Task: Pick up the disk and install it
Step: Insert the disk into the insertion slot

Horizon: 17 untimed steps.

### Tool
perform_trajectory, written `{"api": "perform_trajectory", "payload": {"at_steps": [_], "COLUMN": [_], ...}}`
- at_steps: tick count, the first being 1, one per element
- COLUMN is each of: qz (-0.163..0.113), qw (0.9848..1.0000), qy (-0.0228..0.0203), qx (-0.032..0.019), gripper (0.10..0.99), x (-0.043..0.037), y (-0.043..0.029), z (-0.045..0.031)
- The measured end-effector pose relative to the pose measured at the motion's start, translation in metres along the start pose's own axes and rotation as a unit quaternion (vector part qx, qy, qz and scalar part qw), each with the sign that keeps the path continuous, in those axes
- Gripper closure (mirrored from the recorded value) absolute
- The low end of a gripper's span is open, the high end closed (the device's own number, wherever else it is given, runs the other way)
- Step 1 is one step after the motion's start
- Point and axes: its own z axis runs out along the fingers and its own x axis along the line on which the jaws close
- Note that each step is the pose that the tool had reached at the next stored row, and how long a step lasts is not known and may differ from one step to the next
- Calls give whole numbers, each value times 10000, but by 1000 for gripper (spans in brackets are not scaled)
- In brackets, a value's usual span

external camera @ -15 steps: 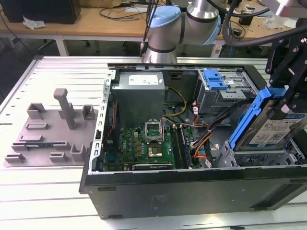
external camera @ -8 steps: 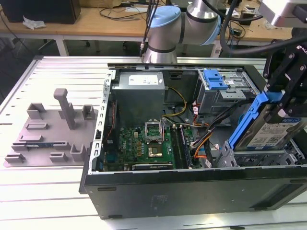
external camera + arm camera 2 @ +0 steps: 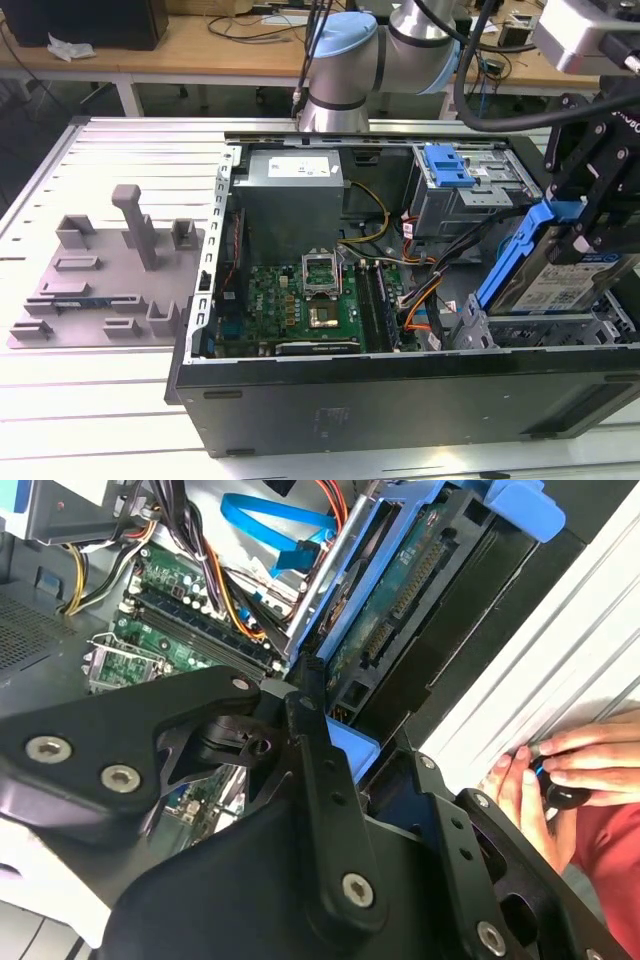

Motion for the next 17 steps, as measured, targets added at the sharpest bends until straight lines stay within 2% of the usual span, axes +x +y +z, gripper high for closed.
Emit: {"api": "perform_trajectory", "payload": {"at_steps": [14,17], "qz": [-3,-4], "qw": [10000,10000], "qy": [0,0], "qx": [0,0], "gripper": [718,718], "x": [10,11], "y": [-1,-2], "z": [196,219]}}
